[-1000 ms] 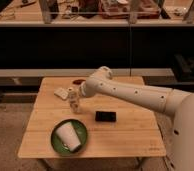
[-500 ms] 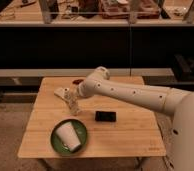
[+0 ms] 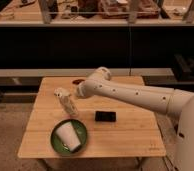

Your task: Knock the bottle over

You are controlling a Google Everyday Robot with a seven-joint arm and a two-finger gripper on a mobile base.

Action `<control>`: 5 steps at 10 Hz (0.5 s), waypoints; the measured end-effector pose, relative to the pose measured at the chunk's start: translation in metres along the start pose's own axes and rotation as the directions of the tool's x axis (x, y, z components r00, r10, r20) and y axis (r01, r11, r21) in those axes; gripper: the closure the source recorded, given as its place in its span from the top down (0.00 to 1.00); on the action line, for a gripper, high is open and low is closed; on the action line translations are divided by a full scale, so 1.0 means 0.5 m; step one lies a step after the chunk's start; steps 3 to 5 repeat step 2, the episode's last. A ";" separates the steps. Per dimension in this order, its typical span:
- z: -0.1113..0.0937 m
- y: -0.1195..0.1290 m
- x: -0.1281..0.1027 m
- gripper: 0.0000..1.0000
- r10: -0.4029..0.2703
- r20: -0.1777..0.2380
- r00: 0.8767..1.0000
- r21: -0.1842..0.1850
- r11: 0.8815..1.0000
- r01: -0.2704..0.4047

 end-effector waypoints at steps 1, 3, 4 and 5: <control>0.013 0.006 0.012 0.30 0.000 0.003 1.000 0.004 1.000 0.000; 0.022 0.009 0.015 0.30 -0.010 -0.001 1.000 0.007 1.000 0.010; 0.022 0.009 0.015 0.30 -0.010 -0.001 1.000 0.007 1.000 0.010; 0.022 0.009 0.015 0.30 -0.010 -0.001 1.000 0.007 1.000 0.010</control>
